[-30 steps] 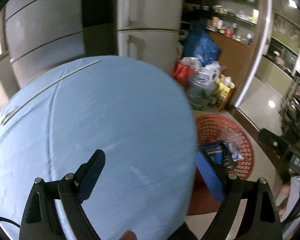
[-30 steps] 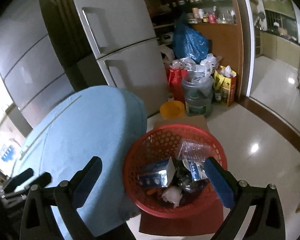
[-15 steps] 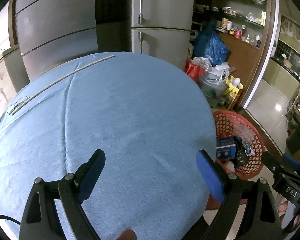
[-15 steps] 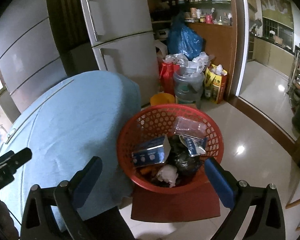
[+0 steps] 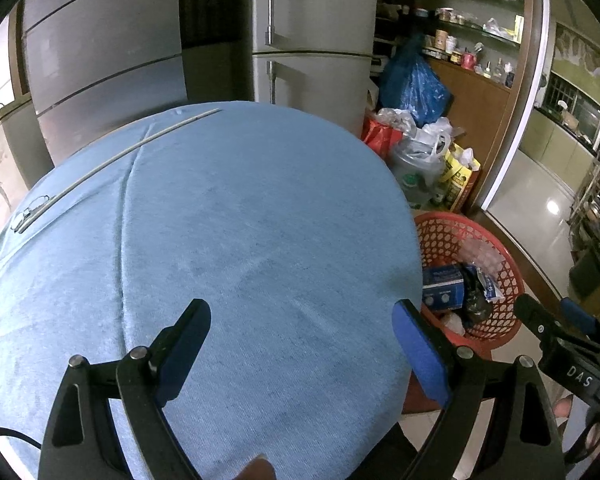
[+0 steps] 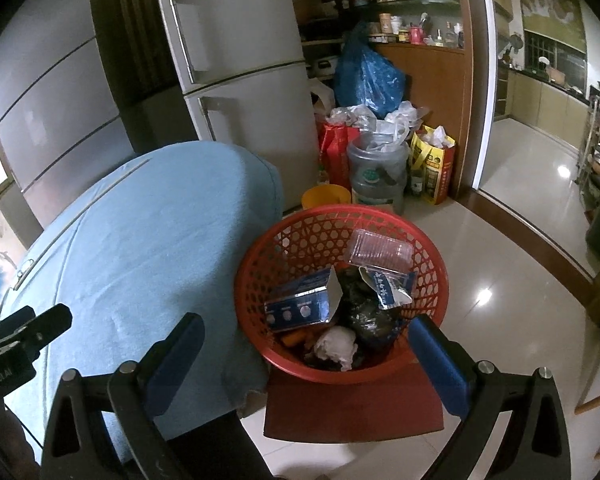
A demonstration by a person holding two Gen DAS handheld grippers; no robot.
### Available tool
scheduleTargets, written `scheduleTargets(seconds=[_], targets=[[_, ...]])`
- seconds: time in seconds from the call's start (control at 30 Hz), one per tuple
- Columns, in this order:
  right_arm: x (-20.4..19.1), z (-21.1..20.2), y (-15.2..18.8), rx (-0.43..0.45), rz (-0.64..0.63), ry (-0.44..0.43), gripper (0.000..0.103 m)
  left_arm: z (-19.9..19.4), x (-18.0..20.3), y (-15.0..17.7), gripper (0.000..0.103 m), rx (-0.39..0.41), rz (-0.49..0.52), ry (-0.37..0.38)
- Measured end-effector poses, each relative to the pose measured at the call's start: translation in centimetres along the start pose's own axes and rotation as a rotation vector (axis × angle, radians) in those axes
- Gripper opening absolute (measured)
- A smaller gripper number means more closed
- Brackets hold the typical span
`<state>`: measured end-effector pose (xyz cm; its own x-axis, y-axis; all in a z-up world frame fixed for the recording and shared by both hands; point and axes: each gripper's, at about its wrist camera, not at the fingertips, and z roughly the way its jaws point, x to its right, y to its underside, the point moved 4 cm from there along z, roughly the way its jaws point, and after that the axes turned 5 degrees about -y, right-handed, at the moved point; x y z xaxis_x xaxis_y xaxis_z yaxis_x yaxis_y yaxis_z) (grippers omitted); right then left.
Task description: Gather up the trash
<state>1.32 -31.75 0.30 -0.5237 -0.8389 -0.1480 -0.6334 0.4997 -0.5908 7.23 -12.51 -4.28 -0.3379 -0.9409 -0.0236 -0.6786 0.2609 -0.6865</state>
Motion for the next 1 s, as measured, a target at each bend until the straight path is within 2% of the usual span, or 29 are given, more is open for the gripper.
scheduleTargets(seconds=[1.0], targets=[[-2.4,-1.8,-0.3,0.046,-0.058,-0.033,0.103,-0.4,0.2,-0.1,0.092,0.014,-0.005,-0.008]])
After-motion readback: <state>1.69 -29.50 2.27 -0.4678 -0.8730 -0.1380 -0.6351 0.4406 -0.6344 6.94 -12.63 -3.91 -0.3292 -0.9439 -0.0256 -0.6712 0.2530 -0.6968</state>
